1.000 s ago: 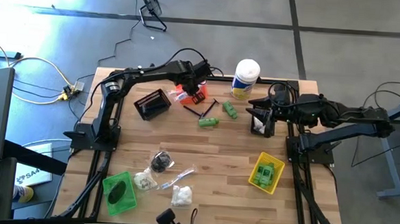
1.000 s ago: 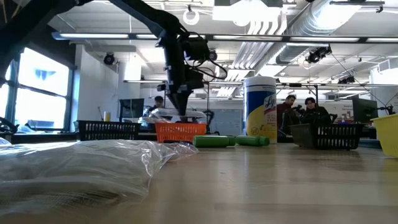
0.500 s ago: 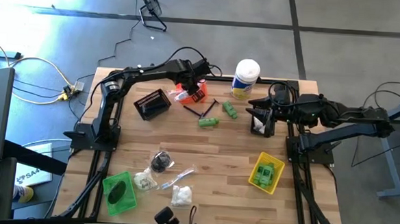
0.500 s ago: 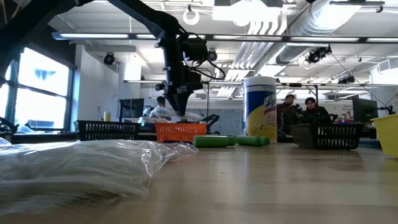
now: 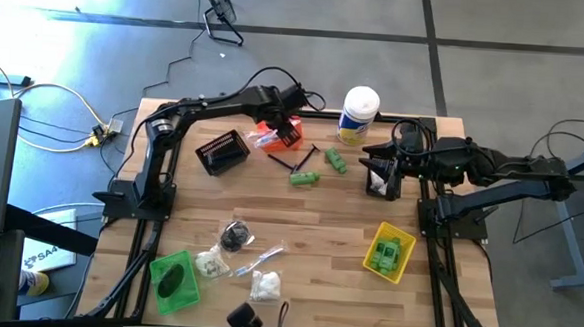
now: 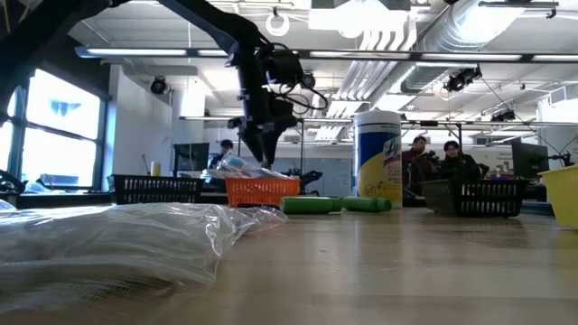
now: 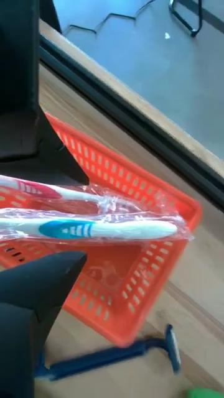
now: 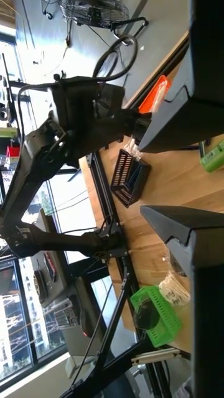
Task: Pick & Place Travel size toiletries
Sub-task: Put the black hairbrush into the green bin
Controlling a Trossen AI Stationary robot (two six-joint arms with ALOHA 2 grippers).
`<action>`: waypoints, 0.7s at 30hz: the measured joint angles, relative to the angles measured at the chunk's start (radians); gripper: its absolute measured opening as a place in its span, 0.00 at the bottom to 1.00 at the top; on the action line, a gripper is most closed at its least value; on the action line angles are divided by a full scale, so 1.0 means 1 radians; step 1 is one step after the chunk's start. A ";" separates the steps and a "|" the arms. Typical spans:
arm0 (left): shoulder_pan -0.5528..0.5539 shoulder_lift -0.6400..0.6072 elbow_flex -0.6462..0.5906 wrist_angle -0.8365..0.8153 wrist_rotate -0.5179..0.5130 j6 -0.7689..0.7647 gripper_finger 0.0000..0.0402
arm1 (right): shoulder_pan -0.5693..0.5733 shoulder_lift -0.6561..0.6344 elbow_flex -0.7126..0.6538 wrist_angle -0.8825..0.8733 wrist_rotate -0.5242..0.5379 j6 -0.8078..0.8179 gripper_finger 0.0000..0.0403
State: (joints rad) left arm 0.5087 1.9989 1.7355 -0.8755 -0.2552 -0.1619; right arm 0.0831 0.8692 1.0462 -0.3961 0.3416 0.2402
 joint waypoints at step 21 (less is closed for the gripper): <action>-0.257 -0.100 0.001 0.028 0.119 -0.056 0.02 | 0.000 0.000 0.000 -0.013 -0.006 -0.019 0.35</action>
State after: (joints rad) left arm 0.2519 1.8984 1.7363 -0.8480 -0.1364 -0.2176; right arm 0.0830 0.8692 1.0462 -0.4087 0.3355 0.2216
